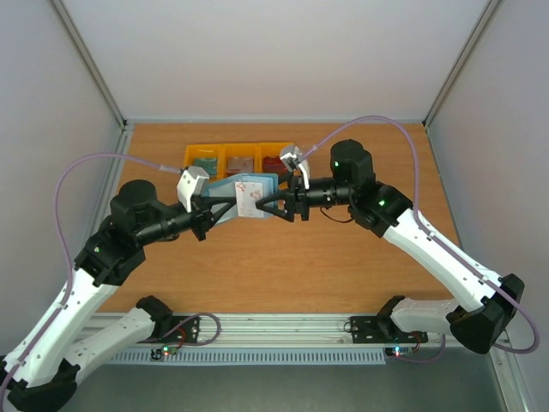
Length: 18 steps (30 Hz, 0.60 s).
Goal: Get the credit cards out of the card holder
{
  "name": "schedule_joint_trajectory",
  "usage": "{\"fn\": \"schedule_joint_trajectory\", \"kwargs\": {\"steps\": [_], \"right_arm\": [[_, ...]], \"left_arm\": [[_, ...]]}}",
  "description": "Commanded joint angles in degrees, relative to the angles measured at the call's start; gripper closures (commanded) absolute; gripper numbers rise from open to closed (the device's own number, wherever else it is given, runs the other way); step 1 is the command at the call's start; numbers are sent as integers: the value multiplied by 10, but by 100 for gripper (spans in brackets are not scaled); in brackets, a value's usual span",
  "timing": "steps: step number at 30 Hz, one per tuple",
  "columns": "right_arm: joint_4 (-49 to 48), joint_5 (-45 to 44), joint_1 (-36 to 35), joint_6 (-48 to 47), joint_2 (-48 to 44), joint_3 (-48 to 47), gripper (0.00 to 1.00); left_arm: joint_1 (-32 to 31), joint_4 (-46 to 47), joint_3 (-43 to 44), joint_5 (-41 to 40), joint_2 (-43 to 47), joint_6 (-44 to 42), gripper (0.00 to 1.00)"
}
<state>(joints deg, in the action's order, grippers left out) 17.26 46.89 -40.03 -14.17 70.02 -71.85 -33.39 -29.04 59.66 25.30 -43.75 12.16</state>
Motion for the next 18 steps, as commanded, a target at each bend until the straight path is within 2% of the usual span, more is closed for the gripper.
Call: {"fn": "schedule_joint_trajectory", "kwargs": {"steps": [1,4,6,9,10,11,12,14,15,18], "right_arm": [[-4,-9,-5,1,10,-10,62],[-12,8,-5,1,8,-8,85],[-13,17,-4,-5,-1,-4,96],[-12,40,0,-9,-16,-1,99],[-13,46,1,-6,-19,0,99],[-12,49,2,-2,-21,0,99],[-9,47,3,3,-22,0,99],[17,17,7,11,-23,-3,99],[44,-34,10,13,-21,-9,99],[192,-246,11,25,3,-67,99]], "left_arm": [[1,31,1,23,11,8,100],[1,30,-1,16,14,16,100],[1,22,-2,-5,18,23,100],[2,13,-5,-69,23,21,97],[2,11,-9,-124,27,18,79],[2,11,-15,-172,29,14,67],[2,12,-23,-225,30,-1,59],[3,12,-30,-313,29,-29,50],[5,14,-32,-333,31,-48,47],[6,15,-25,-291,46,-85,36]]}}
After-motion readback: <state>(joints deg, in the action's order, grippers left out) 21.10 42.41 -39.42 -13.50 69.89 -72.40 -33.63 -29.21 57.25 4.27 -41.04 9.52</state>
